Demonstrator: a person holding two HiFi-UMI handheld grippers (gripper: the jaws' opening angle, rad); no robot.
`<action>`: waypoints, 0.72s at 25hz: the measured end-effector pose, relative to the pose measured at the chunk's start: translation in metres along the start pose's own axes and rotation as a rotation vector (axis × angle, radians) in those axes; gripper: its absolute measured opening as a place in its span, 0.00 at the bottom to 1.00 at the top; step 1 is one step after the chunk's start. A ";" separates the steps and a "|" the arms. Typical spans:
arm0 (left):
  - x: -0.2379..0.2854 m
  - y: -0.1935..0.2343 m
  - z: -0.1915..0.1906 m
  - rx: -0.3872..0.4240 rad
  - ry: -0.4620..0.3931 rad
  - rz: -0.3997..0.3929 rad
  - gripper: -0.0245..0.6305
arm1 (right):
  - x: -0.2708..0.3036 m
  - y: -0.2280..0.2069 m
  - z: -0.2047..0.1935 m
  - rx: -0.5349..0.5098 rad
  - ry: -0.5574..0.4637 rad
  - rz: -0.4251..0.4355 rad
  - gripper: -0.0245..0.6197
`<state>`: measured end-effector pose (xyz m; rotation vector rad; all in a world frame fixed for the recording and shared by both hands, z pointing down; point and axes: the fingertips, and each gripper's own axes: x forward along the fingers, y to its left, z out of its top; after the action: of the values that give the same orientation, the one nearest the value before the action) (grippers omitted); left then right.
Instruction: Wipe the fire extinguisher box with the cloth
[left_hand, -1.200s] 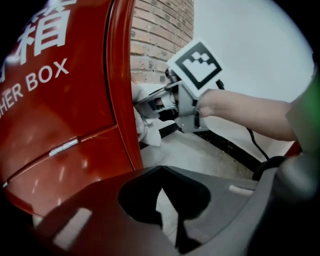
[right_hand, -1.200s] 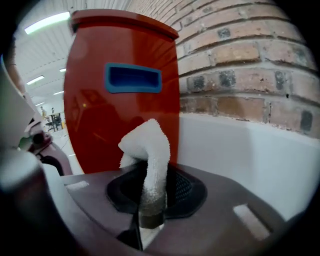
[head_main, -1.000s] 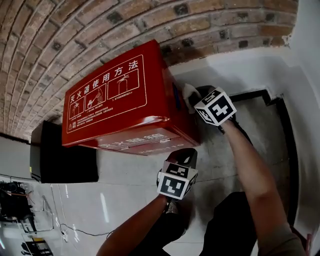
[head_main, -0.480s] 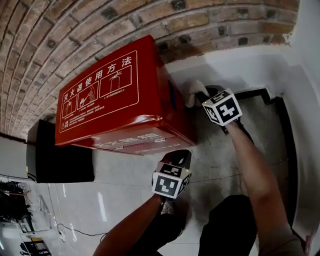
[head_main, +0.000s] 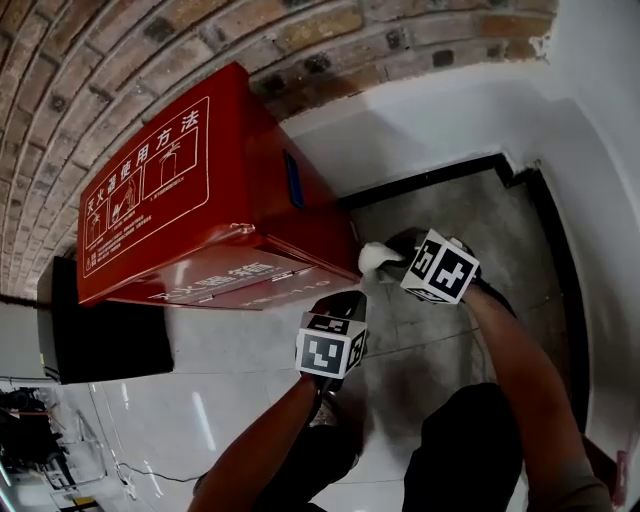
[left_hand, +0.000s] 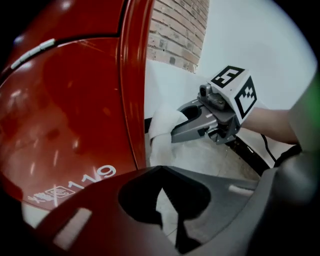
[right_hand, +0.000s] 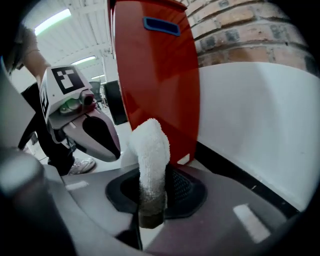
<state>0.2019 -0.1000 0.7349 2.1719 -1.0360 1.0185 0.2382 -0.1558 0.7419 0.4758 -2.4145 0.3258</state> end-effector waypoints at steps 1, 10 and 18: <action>0.001 0.000 -0.001 0.003 0.003 0.000 0.04 | 0.004 0.009 0.004 -0.011 -0.009 0.024 0.18; -0.006 0.005 -0.002 0.004 -0.013 -0.009 0.04 | 0.037 -0.026 0.032 0.019 -0.035 -0.061 0.17; -0.010 -0.015 -0.002 -0.001 -0.021 -0.081 0.04 | 0.063 -0.110 0.063 0.158 -0.062 -0.228 0.17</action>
<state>0.2089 -0.0858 0.7265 2.2093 -0.9498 0.9602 0.2037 -0.2926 0.7468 0.8358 -2.3742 0.4073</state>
